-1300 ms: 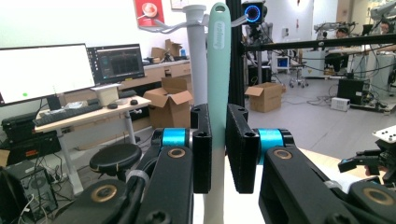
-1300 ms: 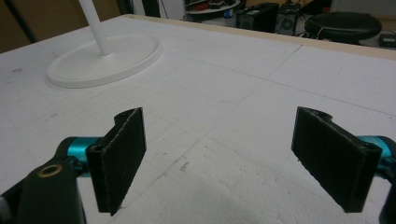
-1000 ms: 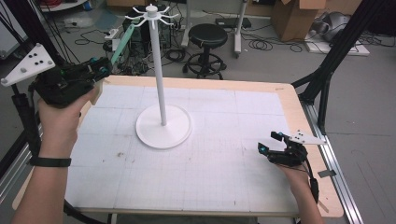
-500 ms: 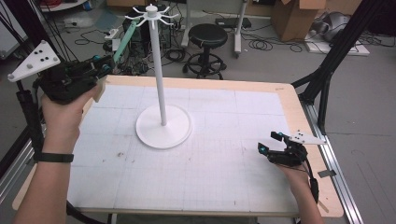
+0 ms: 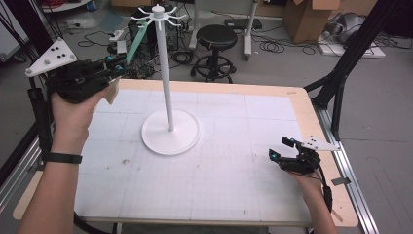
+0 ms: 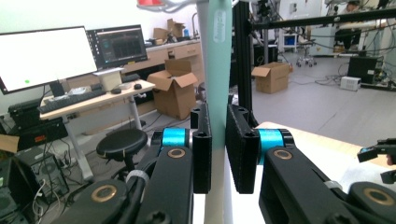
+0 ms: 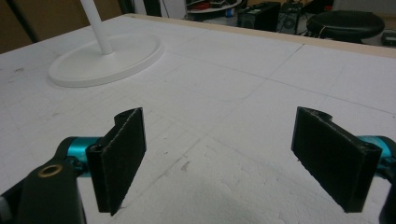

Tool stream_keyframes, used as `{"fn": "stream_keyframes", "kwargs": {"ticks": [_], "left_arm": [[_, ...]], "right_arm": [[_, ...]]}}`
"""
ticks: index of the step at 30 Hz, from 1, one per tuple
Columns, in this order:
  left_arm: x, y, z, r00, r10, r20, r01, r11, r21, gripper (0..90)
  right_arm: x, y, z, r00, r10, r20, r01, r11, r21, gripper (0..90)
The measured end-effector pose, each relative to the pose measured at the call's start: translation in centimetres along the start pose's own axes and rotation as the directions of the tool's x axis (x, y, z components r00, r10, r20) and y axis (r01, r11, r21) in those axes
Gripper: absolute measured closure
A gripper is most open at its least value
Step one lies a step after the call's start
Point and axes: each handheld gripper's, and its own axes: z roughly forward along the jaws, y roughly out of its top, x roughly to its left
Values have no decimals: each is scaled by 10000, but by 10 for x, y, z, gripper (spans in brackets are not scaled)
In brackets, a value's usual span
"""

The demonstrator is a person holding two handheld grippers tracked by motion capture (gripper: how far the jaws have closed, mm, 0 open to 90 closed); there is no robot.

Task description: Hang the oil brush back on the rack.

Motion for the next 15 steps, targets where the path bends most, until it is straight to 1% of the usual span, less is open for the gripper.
{"fn": "stream_keyframes", "kwargs": {"ticks": [2,4,5,7,8,9,10,11,12,13,15], "left_arm": [[-1,-1,2,10000,87,-28,-86,9998,154,798],[-2,-3,3,9999,91,-44,-91,9998,193,717],[-2,-3,3,9999,95,-102,-91,9995,316,717],[-2,-5,3,9998,122,-143,-115,9986,512,656],[-3,-7,3,9998,128,-155,-119,9982,593,572],[-3,-9,3,9998,104,-145,-94,9978,662,572],[-5,-12,1,9998,177,-133,-167,9973,712,547],[-6,-14,0,9996,244,-146,-233,9970,738,498],[-7,-18,-1,9998,186,-50,-181,9967,788,451],[-8,-21,-1,9998,156,88,-163,9960,880,423],[-12,-29,-4,9990,304,321,-336,9941,1031,386]], "right_arm": [[0,0,0,10000,8,-17,-8,10000,4,170],[0,0,0,10000,-6,-17,6,10000,1,171],[0,0,0,10000,-23,-16,23,10000,2,170],[0,0,0,10000,-10,-26,10,10000,12,170],[0,0,0,10000,-22,-27,22,10000,17,171],[0,0,0,10000,-22,-27,22,10000,17,171],[0,0,0,10000,-38,-34,38,10000,9,170],[0,0,0,10000,-14,-24,14,10000,23,170],[0,0,0,10000,-20,-26,20,10000,17,171],[0,0,0,10000,-23,-29,23,10000,19,170],[1,0,0,10000,15,-37,-15,10000,67,170]]}}
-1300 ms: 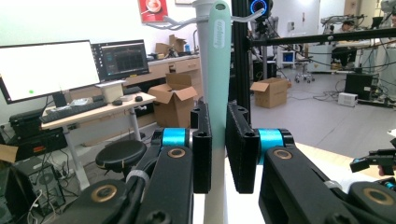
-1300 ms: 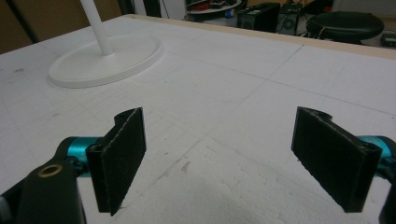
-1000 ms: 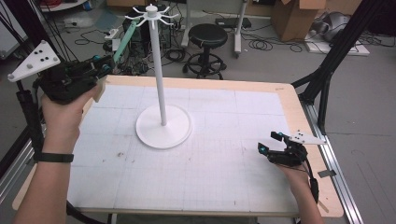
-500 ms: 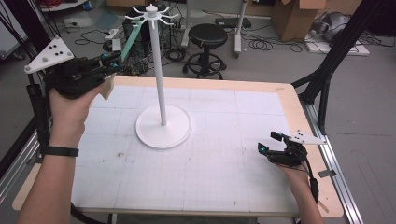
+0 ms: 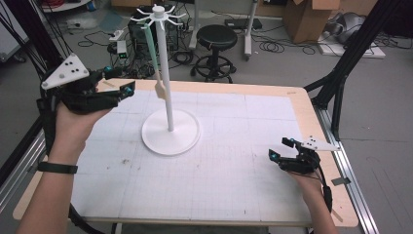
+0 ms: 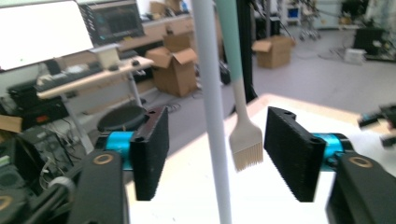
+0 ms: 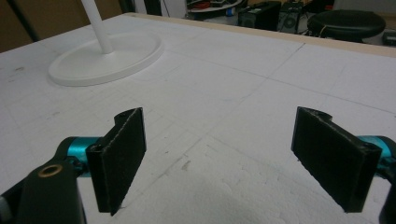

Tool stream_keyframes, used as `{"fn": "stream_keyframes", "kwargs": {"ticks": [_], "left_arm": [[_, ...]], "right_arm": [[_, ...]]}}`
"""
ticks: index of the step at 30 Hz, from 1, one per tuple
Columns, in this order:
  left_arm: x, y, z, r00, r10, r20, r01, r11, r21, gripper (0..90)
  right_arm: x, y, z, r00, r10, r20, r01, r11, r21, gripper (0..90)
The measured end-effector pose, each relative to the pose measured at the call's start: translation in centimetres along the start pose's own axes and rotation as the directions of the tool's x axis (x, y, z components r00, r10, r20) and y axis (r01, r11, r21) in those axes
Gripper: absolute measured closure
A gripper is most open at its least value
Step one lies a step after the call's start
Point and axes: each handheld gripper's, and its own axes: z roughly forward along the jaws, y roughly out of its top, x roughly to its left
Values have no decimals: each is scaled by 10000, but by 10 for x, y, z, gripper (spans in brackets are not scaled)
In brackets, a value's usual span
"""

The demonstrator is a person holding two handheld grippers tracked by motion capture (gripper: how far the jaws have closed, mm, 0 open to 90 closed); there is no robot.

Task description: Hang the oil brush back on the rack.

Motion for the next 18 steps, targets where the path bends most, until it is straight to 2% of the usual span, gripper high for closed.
{"fn": "stream_keyframes", "kwargs": {"ticks": [2,3,5,6,7,12,18], "left_arm": [[-6,-11,-3,9990,-68,449,67,10000,26,326],[-6,-11,-3,9990,-68,449,67,10000,26,306],[-11,-20,-4,9970,-39,775,36,10000,36,292],[-17,-30,-6,9943,-146,1057,145,9999,15,264],[-17,-30,-6,9943,-146,1057,145,9999,15,246],[-32,-59,-6,9829,-280,1822,268,9996,93,219],[-46,-95,-1,9711,-625,2303,645,9979,-10,198]], "right_arm": [[0,0,0,10000,-75,9,75,10000,-4,171],[0,0,0,10000,-81,10,81,10000,-5,170],[0,0,1,10000,-76,13,76,10000,-3,170],[1,0,1,10000,-36,-4,36,10000,63,170],[1,0,1,10000,-36,-4,36,10000,63,170],[1,-1,1,10000,-76,33,76,9999,82,171],[1,-2,1,10000,-56,53,55,9999,135,171]]}}
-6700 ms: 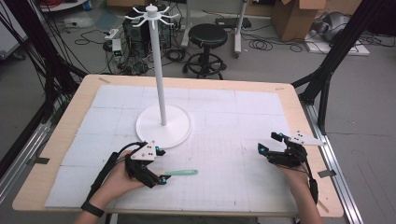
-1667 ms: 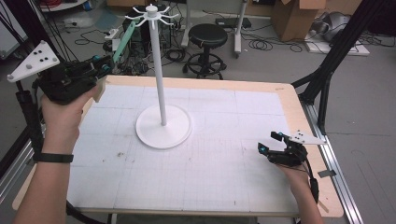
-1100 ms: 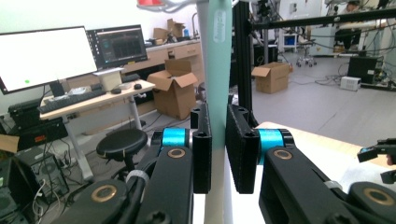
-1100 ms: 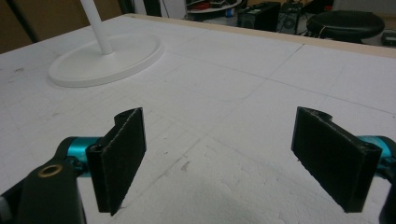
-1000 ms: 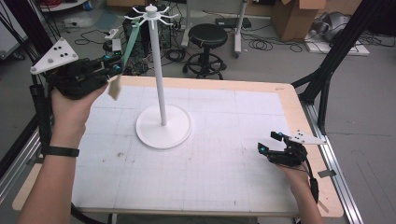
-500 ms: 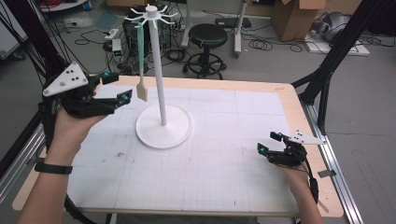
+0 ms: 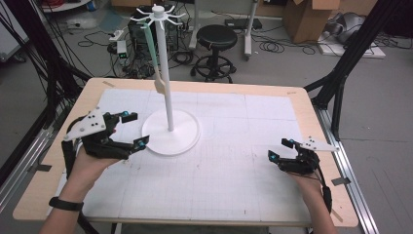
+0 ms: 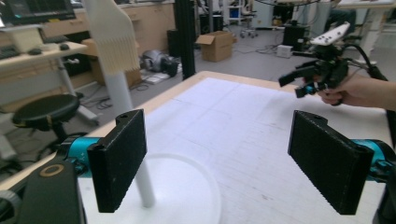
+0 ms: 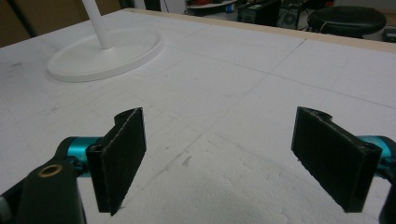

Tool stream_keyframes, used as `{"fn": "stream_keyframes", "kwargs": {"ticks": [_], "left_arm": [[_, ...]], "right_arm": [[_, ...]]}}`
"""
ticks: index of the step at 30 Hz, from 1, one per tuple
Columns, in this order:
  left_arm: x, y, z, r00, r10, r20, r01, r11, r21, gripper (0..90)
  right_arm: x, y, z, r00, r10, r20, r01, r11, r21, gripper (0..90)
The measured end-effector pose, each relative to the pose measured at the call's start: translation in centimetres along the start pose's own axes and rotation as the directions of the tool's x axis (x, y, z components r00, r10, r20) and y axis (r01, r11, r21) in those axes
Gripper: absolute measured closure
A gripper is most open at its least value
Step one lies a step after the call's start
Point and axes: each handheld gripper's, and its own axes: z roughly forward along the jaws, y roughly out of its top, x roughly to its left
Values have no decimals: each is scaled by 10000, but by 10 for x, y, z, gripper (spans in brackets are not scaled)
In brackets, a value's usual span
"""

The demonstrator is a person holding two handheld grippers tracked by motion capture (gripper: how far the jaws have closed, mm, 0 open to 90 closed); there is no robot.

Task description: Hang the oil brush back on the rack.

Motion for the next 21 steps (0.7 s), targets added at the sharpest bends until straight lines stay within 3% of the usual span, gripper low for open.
{"fn": "stream_keyframes", "kwargs": {"ticks": [4,9,10,12,16,21], "left_arm": [[-5,-25,11,9998,-115,131,110,9991,398,179],[-13,-49,25,9980,-132,625,91,9979,644,177],[-14,-52,30,9970,-53,772,-29,9944,1057,172],[-17,-55,36,9970,178,758,-281,9902,1371,153],[-21,-65,39,9980,122,625,-184,9949,995,155],[-19,-77,39,9988,-106,479,50,9933,1153,156]], "right_arm": [[0,-1,0,10000,-53,25,53,10000,25,171],[-1,-2,0,10000,-1,15,1,10000,74,170],[-1,-2,1,10000,-63,35,62,9999,94,170],[-1,-3,1,10000,-25,44,25,9999,167,170],[0,-3,1,10000,-37,32,36,9998,175,170],[-1,-4,-1,10000,-21,86,20,9999,163,170]]}}
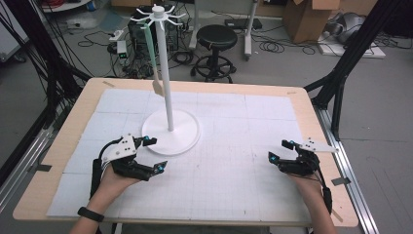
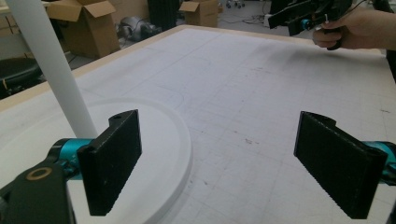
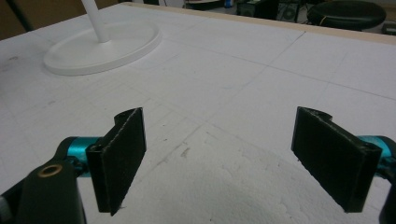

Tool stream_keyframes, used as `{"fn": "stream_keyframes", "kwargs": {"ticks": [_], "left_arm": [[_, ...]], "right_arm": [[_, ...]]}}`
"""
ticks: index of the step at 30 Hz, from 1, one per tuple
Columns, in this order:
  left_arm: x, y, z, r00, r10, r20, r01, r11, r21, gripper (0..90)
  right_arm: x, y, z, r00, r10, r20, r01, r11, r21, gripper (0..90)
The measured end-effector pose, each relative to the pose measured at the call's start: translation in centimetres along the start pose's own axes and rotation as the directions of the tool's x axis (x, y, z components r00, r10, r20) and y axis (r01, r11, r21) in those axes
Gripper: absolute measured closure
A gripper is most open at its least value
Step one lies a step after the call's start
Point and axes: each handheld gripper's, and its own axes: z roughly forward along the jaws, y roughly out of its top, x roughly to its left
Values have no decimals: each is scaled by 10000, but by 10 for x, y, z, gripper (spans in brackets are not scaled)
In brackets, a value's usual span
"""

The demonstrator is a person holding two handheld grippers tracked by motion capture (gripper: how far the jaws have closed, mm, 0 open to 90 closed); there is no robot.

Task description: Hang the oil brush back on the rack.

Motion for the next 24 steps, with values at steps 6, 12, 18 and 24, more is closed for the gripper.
{"fn": "stream_keyframes", "kwargs": {"ticks": [6,12,18,24], "left_arm": [[4,-13,-6,9996,-212,-195,212,9998,-10,154],[9,-25,-13,9985,-461,-304,458,9989,-107,154],[13,-28,-13,9975,-632,-313,629,9979,-134,153],[13,-28,-13,9975,-606,-355,604,9982,-69,154]], "right_arm": [[-1,-2,0,10000,19,11,-19,10000,74,170],[-1,-3,-1,10000,10,9,-10,10000,78,170],[-1,-4,-3,9999,92,57,-92,9999,87,170],[-2,-5,-4,9998,160,90,-161,9999,59,170]]}}
